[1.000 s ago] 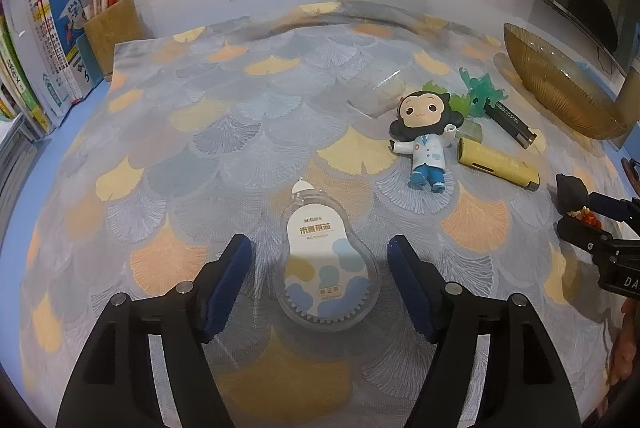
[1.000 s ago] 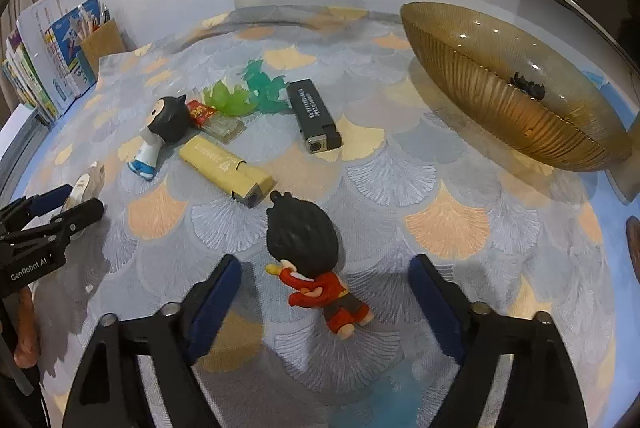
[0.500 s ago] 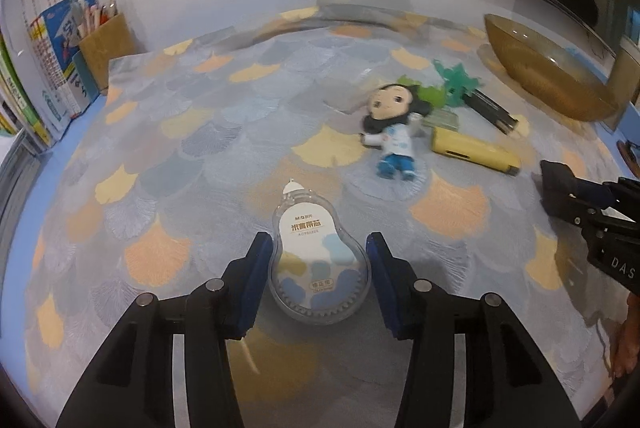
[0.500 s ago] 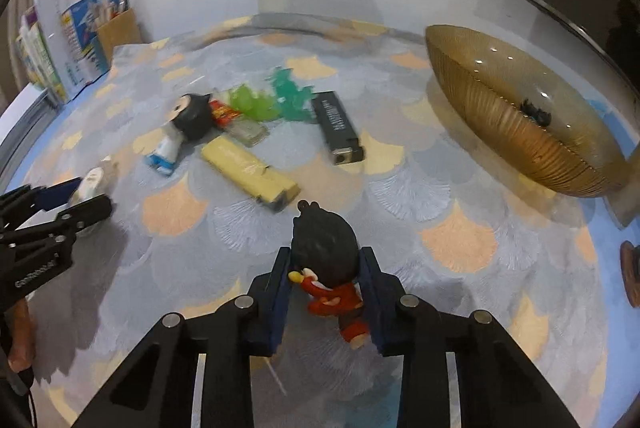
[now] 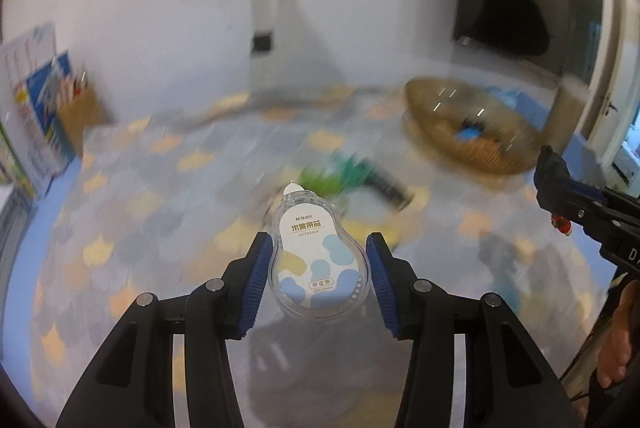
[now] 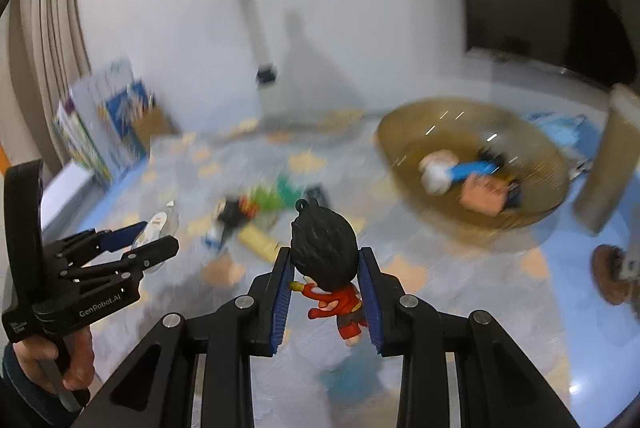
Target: Organize rigid objects
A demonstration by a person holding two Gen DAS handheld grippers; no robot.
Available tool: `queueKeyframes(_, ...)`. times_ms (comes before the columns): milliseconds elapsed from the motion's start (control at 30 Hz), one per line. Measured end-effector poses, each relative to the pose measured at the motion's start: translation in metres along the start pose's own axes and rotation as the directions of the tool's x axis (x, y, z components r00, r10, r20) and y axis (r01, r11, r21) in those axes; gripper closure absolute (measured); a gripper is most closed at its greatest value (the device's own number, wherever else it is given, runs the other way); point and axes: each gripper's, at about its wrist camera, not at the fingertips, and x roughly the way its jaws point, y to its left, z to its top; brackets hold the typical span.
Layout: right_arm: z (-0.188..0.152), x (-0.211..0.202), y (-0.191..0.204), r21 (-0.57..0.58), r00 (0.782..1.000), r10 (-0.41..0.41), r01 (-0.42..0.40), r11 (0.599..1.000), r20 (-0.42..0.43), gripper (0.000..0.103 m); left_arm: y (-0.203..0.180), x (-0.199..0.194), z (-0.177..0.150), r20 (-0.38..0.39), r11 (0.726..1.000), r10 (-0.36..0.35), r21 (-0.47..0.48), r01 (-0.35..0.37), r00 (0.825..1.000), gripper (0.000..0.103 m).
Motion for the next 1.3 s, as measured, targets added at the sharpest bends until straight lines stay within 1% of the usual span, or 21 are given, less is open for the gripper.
queueKeyframes(100, 0.016, -0.030, -0.025, 0.035, 0.997, -0.024, 0.022, 0.999, 0.072, 0.072, -0.026, -0.008, 0.032, 0.057, 0.998, -0.063, 0.020, 0.061, 0.996, 0.058)
queueKeyframes(233, 0.041, -0.067, -0.071, 0.100, 0.984, -0.086, 0.071, 0.992, 0.155, 0.072, -0.070, -0.005, 0.076, 0.102, 0.988, -0.131, 0.098, 0.121, 0.986, 0.058)
queueKeyframes(300, 0.052, -0.075, -0.094, 0.136, 0.979, -0.114, 0.092, 0.986, 0.170, 0.072, -0.090, 0.000, 0.093, 0.115, 0.980, -0.164, 0.132, 0.148, 0.980, 0.057)
queueKeyframes(367, 0.059, -0.075, -0.109, 0.155, 0.975, -0.150, 0.124, 0.980, 0.167, 0.072, -0.108, 0.008, 0.106, 0.115, 0.966, -0.225, 0.153, 0.207, 0.968, 0.057)
queueKeyframes(400, 0.062, -0.071, -0.116, 0.169, 0.973, -0.164, 0.137, 0.976, 0.163, 0.072, -0.118, 0.018, 0.113, 0.101, 0.958, -0.256, 0.158, 0.238, 0.962, 0.057)
queueKeyframes(467, 0.064, -0.059, -0.124, 0.180, 0.979, -0.149, 0.124, 0.976, 0.137, 0.072, -0.132, 0.036, 0.117, 0.069, 0.950, -0.281, 0.161, 0.267, 0.957, 0.057)
queueKeyframes(533, 0.065, -0.038, -0.134, 0.200, 0.985, -0.145, 0.124, 0.972, 0.092, 0.072, -0.144, 0.065, 0.116, 0.031, 0.953, -0.272, 0.149, 0.264, 0.962, 0.057)
queueKeyframes(600, 0.064, -0.023, -0.145, 0.228, 0.989, -0.142, 0.129, 0.965, 0.039, 0.072, -0.147, 0.084, 0.113, 0.003, 0.955, -0.272, 0.122, 0.270, 0.962, 0.057)
queueKeyframes(633, 0.062, -0.008, -0.152, 0.253, 0.992, -0.129, 0.126, 0.959, -0.003, 0.072, -0.148, 0.092, 0.111, -0.012, 0.955, -0.275, 0.112, 0.275, 0.961, 0.057)
queueKeyframes(667, 0.063, 0.001, -0.157, 0.265, 0.993, -0.115, 0.118, 0.957, -0.027, 0.072, -0.150, 0.102, 0.111, -0.028, 0.955, -0.277, 0.105, 0.278, 0.960, 0.057)
queueKeyframes(733, 0.064, 0.020, -0.165, 0.287, 0.994, -0.074, 0.093, 0.954, -0.076, 0.072, -0.152, 0.109, 0.111, -0.038, 0.953, -0.282, 0.101, 0.284, 0.959, 0.057)
queueKeyframes(767, 0.063, 0.024, -0.168, 0.298, 0.994, -0.058, 0.082, 0.951, -0.087, 0.071, -0.153, 0.115, 0.113, -0.045, 0.948, -0.299, 0.101, 0.302, 0.953, 0.056)
queueKeyframes(800, 0.064, 0.031, -0.171, 0.315, 0.994, -0.034, 0.064, 0.947, -0.100, 0.068, -0.152, 0.116, 0.113, -0.055, 0.943, -0.313, 0.098, 0.317, 0.948, 0.045)
queueKeyframes(833, 0.065, 0.033, -0.174, 0.329, 0.994, -0.022, 0.055, 0.943, -0.103, 0.067, -0.151, 0.118, 0.113, -0.058, 0.942, -0.319, 0.091, 0.323, 0.946, 0.030)
queueKeyframes(867, 0.064, 0.034, -0.177, 0.339, 0.995, -0.022, 0.055, 0.939, -0.100, 0.063, -0.147, 0.117, 0.113, -0.051, 0.943, -0.318, 0.081, 0.322, 0.947, 0.027)
queueKeyframes(933, 0.060, 0.027, -0.182, 0.355, 0.995, -0.046, 0.074, 0.932, -0.086, 0.054, -0.135, 0.107, 0.109, -0.027, 0.949, -0.305, 0.069, 0.306, 0.952, 0.027)
queueKeyframes(967, 0.058, 0.024, -0.183, 0.356, 0.996, -0.049, 0.074, 0.932, -0.078, 0.046, -0.129, 0.103, 0.108, -0.023, 0.952, -0.298, 0.064, 0.299, 0.954, 0.027)
queueKeyframes(1000, 0.057, 0.020, -0.184, 0.356, 0.997, -0.048, 0.069, 0.932, -0.068, 0.041, -0.120, 0.096, 0.105, -0.014, 0.955, -0.291, 0.054, 0.292, 0.957, 0.027)
queueKeyframes(1133, 0.048, 0.001, -0.168, 0.342, 0.999, -0.009, 0.022, 0.939, -0.040, 0.039, -0.077, 0.060, 0.093, 0.027, 0.969, -0.247, -0.023, 0.248, 0.969, 0.027)
queueKeyframes(1233, 0.044, -0.005, -0.137, 0.299, 0.998, 0.046, -0.032, 0.954, -0.038, 0.039, -0.042, 0.030, 0.079, 0.052, 0.982, -0.173, -0.067, 0.177, 0.983, 0.027)
queueKeyframes(1300, 0.041, -0.001, -0.103, 0.243, 0.994, 0.092, -0.077, 0.967, -0.054, 0.038, -0.019, 0.014, 0.066, 0.061, 0.988, -0.115, -0.093, 0.120, 0.991, 0.027)
